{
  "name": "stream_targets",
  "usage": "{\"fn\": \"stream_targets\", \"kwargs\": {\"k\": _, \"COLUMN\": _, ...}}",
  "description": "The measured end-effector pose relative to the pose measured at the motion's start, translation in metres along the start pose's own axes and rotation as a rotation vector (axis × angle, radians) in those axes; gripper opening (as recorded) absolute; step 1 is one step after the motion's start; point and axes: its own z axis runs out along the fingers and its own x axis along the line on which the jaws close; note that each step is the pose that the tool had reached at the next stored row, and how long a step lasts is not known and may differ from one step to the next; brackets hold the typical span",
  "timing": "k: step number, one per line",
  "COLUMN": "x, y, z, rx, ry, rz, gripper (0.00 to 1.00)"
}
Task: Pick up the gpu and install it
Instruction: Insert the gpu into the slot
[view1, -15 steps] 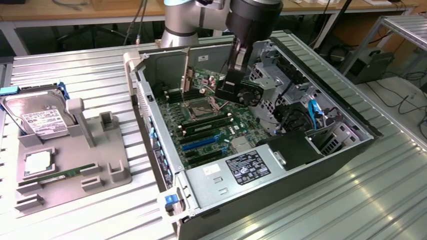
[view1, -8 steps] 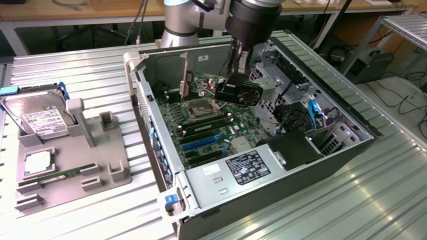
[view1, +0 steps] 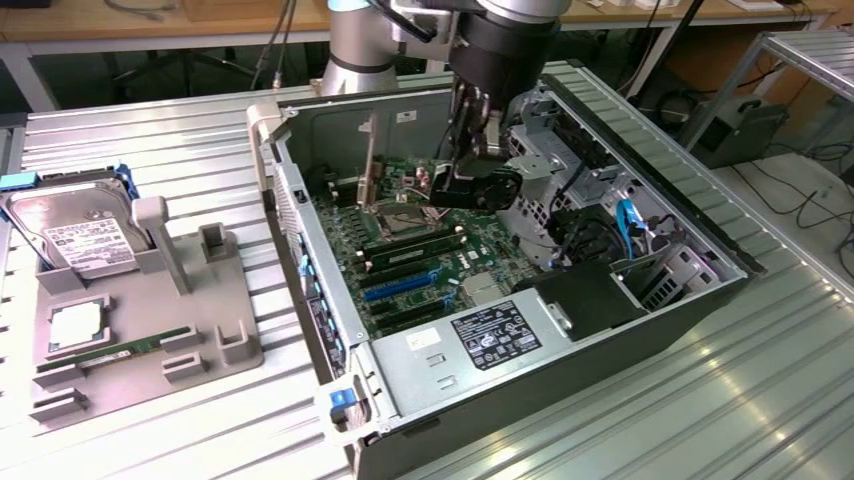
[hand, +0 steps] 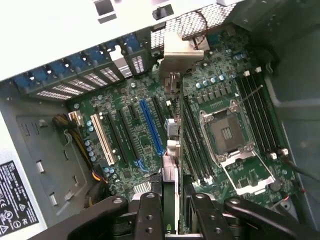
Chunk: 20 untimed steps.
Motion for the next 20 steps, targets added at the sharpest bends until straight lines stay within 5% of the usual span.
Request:
{"fn": "stream_targets", "kwargs": {"k": 12, "x": 0.000, "y": -0.0007, "z": 0.0169, "rx": -0.0058, "ry": 0.0115, "rz": -0.291, "gripper": 0.26}}
{"fn": "stream_targets", "kwargs": {"k": 20, "x": 0.000, "y": -0.0007, "z": 0.0170, "rx": -0.0060, "ry": 0.0117, "rz": -0.301, "gripper": 0.26}}
